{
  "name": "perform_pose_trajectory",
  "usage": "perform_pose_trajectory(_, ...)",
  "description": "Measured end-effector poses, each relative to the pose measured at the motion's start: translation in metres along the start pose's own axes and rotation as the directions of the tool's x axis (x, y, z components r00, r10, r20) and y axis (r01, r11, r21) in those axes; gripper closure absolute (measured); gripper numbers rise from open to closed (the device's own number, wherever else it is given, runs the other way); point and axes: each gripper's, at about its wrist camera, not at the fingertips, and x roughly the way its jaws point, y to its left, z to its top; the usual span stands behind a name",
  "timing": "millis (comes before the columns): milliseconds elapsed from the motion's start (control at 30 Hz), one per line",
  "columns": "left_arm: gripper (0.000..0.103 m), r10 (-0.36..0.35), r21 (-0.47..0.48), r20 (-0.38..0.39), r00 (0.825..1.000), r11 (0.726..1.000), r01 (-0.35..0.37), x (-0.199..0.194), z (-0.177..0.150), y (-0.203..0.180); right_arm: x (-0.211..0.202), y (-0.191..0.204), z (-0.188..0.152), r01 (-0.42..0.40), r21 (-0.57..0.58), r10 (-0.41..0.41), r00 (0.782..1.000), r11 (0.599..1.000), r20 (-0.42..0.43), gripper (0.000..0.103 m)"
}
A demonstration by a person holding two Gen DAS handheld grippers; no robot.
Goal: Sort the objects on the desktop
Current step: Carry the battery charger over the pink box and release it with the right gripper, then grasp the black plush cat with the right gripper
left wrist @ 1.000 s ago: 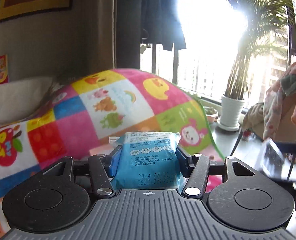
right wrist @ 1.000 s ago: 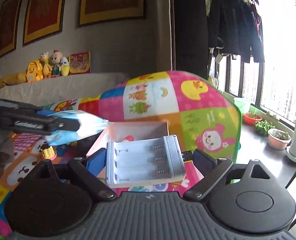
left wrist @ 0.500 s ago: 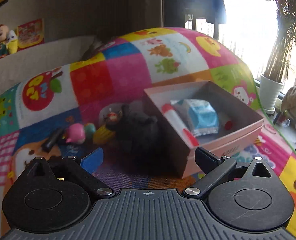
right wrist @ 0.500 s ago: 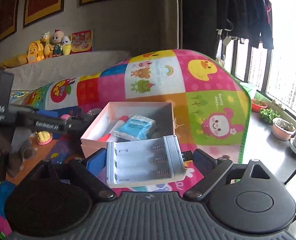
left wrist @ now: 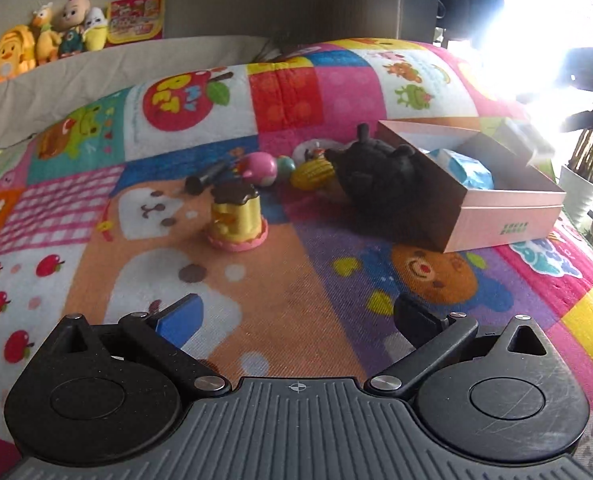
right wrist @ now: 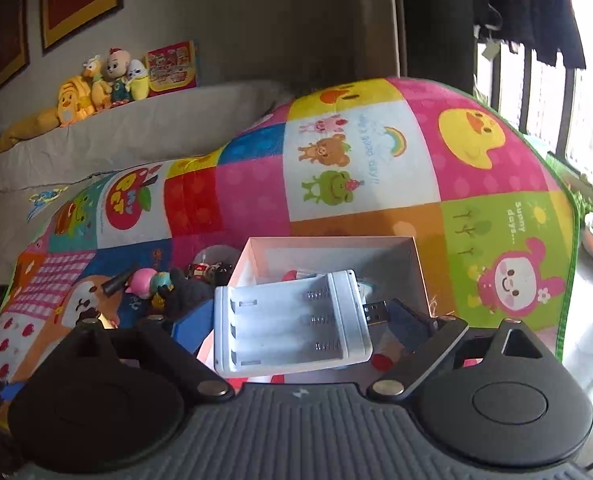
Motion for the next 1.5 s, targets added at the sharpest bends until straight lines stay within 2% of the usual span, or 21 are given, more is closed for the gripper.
perform_pose_trajectory(100, 0.0, -0.004, -0.025, -0.01, 1.0, 1.0, 0.004, 0.002, -0.005, 0.006, 0.008, -0.014, 0.006, -0.017, 0.085, 0.02, 0.999, 0.996, -0.031, 0.005)
perform_pose_trajectory(300, 0.0, -0.015, -0.046, -0.016, 1.0, 0.999, 0.014, 0.005, -0.011, 0.01, 0.009, -0.006, -0.006, 0.0, 0.073, 0.005, 0.998, 0.997, -0.065, 0.005)
perform_pose_trajectory(433, 0.0, -0.012, -0.047, -0.014, 1.0, 0.999, 0.011, 0.006, -0.012, 0.009, 0.013, 0.034, -0.02, -0.037, -0.058, 0.032, 0.996, 0.998, -0.081, 0.005)
perform_pose_trajectory(500, 0.0, -0.017, -0.055, -0.021, 1.0, 0.998, 0.016, 0.008, -0.013, 0.01, 0.021, 0.06, -0.025, -0.049, -0.142, 0.037, 0.996, 0.989, -0.085, 0.009)
perform_pose_trajectory(567, 0.0, -0.009, -0.075, -0.029, 1.0, 0.997, 0.007, 0.009, -0.013, 0.012, 0.035, 0.089, -0.025, -0.06, -0.228, 0.041, 0.995, 0.972, -0.088, 0.018)
perform_pose_trajectory(633, 0.0, -0.01, -0.095, -0.03, 1.0, 0.995, 0.007, 0.009, -0.013, 0.015, 0.052, 0.116, -0.023, -0.062, -0.317, 0.041, 0.996, 0.946, -0.074, 0.019)
perform_pose_trajectory(700, 0.0, -0.012, -0.111, -0.025, 1.0, 0.994, 0.009, 0.008, -0.014, 0.018, 0.073, 0.14, -0.021, -0.023, -0.412, 0.006, 0.999, 0.911, -0.042, 0.019)
perform_pose_trajectory(767, 0.0, -0.018, -0.121, -0.021, 1.0, 0.993, 0.015, 0.008, -0.014, 0.02, 0.1, 0.158, -0.02, 0.016, -0.484, -0.045, 0.998, 0.875, -0.048, 0.019)
perform_pose_trajectory(867, 0.0, -0.025, -0.133, -0.017, 1.0, 0.991, 0.022, 0.007, -0.014, 0.022, 0.141, 0.175, -0.021, 0.071, -0.553, -0.13, 0.989, 0.83, -0.069, 0.019)
perform_pose_trajectory(933, 0.0, -0.029, -0.14, -0.013, 0.999, 0.99, 0.027, 0.007, -0.014, 0.023, 0.157, 0.178, -0.024, 0.082, -0.571, -0.159, 0.984, 0.817, -0.086, 0.02)
perform_pose_trajectory(967, 0.0, -0.033, -0.145, -0.01, 0.999, 0.989, 0.031, 0.006, -0.015, 0.023, 0.161, 0.178, -0.024, 0.064, -0.56, -0.151, 0.982, 0.826, -0.11, 0.023)
perform_pose_trajectory(1033, 0.0, -0.039, -0.156, -0.006, 0.999, 0.987, 0.037, 0.006, -0.015, 0.025, 0.154, 0.175, -0.025, -0.029, -0.506, -0.069, 0.982, 0.862, -0.174, 0.022)
perform_pose_trajectory(1100, 0.0, -0.039, -0.158, -0.005, 0.999, 0.987, 0.038, 0.006, -0.015, 0.025, 0.136, 0.175, -0.03, -0.113, -0.493, 0.023, 0.982, 0.863, -0.186, 0.018)
perform_pose_trajectory(1133, 0.0, -0.038, -0.156, -0.006, 0.999, 0.987, 0.036, 0.006, -0.014, 0.025, 0.125, 0.174, -0.031, -0.182, -0.477, 0.09, 0.974, 0.86, -0.209, 0.017)
perform_pose_trajectory(1167, 0.0, -0.036, -0.154, -0.007, 0.999, 0.987, 0.034, 0.006, -0.014, 0.024, 0.114, 0.17, -0.028, -0.257, -0.444, 0.164, 0.958, 0.858, -0.236, 0.017)
perform_pose_trajectory(1233, 0.0, -0.035, -0.153, -0.009, 0.999, 0.988, 0.033, 0.006, -0.014, 0.024, 0.097, 0.159, -0.017, -0.397, -0.327, 0.306, 0.905, 0.857, -0.295, 0.018)
perform_pose_trajectory(1267, 0.0, -0.034, -0.153, -0.009, 0.999, 0.988, 0.032, 0.006, -0.014, 0.024, 0.093, 0.154, -0.011, -0.431, -0.267, 0.35, 0.887, 0.862, -0.303, 0.018)
perform_pose_trajectory(1300, 0.0, -0.033, -0.152, -0.01, 0.999, 0.988, 0.031, 0.007, -0.014, 0.024, 0.089, 0.149, -0.006, -0.436, -0.226, 0.366, 0.883, 0.871, -0.294, 0.018)
perform_pose_trajectory(1333, 0.0, -0.032, -0.15, -0.01, 0.999, 0.988, 0.031, 0.007, -0.014, 0.024, 0.087, 0.147, -0.002, -0.418, -0.205, 0.358, 0.892, 0.885, -0.275, 0.018)
perform_pose_trajectory(1400, 0.0, -0.032, -0.149, -0.012, 0.999, 0.988, 0.03, 0.007, -0.014, 0.023, 0.092, 0.142, 0.004, -0.348, -0.197, 0.3, 0.924, 0.917, -0.236, 0.018)
perform_pose_trajectory(1500, 0.0, -0.032, -0.149, -0.012, 0.999, 0.988, 0.03, 0.007, -0.015, 0.024, 0.119, 0.137, 0.006, -0.245, -0.158, 0.206, 0.951, 0.957, -0.23, 0.022)
